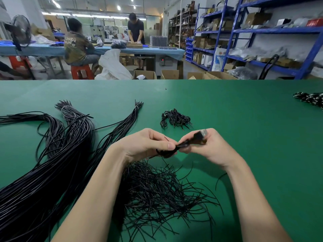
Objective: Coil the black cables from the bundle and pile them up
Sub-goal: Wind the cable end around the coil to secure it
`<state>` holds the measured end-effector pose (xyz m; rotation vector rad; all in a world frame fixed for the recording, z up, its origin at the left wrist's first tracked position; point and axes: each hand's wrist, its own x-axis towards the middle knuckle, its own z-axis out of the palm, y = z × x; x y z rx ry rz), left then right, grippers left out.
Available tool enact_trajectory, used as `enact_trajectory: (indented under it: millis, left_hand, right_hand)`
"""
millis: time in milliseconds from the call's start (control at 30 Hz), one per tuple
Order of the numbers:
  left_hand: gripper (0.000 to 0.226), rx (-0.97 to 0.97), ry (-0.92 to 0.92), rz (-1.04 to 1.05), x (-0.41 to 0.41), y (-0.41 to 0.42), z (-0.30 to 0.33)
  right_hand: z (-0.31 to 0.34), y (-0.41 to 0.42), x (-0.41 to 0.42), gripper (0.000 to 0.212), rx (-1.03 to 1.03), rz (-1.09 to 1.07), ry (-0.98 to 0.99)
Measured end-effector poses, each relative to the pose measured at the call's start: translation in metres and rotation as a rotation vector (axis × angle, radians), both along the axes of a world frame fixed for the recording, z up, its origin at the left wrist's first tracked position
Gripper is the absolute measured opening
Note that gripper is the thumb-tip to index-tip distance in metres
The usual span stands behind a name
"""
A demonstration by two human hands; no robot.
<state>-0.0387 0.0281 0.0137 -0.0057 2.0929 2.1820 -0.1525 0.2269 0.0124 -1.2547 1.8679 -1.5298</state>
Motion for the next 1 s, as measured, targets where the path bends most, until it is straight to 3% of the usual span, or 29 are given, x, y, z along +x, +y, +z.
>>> enact_trajectory:
  millis: [100,233,367,467,633,800,1000]
  left_hand:
    - [0.011,-0.323,0.005,-0.067,0.006,-0.001,0.011]
    - [0.012,-0.77,-0.04,-0.093,0.003,0.008,0.027]
    - [0.011,-1.039,0.041,0.222,-0.008,0.029,0.029]
    - [0.01,-1.039,0.105,0.49,-0.014,0.038,0.027]
    - [0.014,-0.884,0.116,0.787,-0.02,0.04,0.02]
    - [0.013,-0.707,0.107,0.765,-0.02,0.037,0.013]
    - [0.008,-0.493,0.019,0.59,-0.016,0.025,0.013]
  right_hand:
    - [-0.001,0.0,-0.001,0.018,0.137,0.115,-0.048]
    - [0.0,-0.006,-0.003,0.017,0.318,0.101,0.01]
    - [0.009,-0.015,-0.001,0.019,0.352,-0.179,0.278]
    - [0.013,-0.03,0.01,0.023,0.255,-0.435,0.492]
    - [0.007,-0.043,0.023,0.023,0.08,-0.61,0.506]
    - [0.005,-0.036,0.017,0.022,-0.001,-0.582,0.38]
    - [-0.001,-0.028,0.017,0.023,-0.049,-0.521,0.312]
